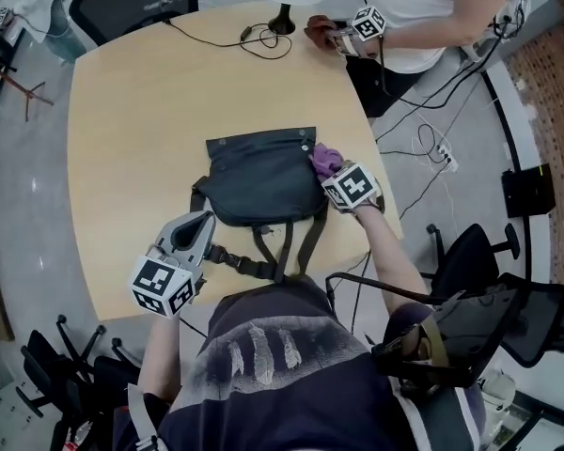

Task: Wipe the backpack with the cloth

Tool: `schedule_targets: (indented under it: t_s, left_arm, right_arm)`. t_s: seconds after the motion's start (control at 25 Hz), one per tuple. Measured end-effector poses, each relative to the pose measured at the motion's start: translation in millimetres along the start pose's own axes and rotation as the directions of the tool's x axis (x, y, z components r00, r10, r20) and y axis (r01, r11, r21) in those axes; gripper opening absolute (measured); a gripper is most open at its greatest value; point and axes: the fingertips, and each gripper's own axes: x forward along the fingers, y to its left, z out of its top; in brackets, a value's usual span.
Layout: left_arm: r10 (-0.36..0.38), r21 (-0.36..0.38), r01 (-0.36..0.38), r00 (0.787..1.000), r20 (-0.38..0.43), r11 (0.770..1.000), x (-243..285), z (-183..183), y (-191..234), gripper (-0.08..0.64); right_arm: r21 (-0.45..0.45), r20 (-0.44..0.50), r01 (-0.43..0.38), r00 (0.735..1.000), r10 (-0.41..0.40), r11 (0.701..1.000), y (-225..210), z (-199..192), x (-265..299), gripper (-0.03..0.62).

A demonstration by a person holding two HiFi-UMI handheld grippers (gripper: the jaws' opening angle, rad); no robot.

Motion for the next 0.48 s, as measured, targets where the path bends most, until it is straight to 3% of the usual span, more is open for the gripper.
schedule_targets:
  t_s: [0.28, 0.48]
  left_arm:
    - [-0.003, -0.022, 0.003, 1.0, 0.001, 1.0, -11.7, -17.3, 1.1, 0.009]
    - [-0.009, -0.022, 0.009, 1.0, 0.01, 1.0, -18.3, -20.3, 1.4, 0.009]
  right_arm:
    - [-0.116, -0.024, -0.014, 1.0, 0.011, 0.993, 46.8, 16.7, 7.6, 0.029]
    - [-0.179, -0.001, -0.136, 0.99, 0.138, 0.974, 113.1, 41.0, 11.2, 0.029]
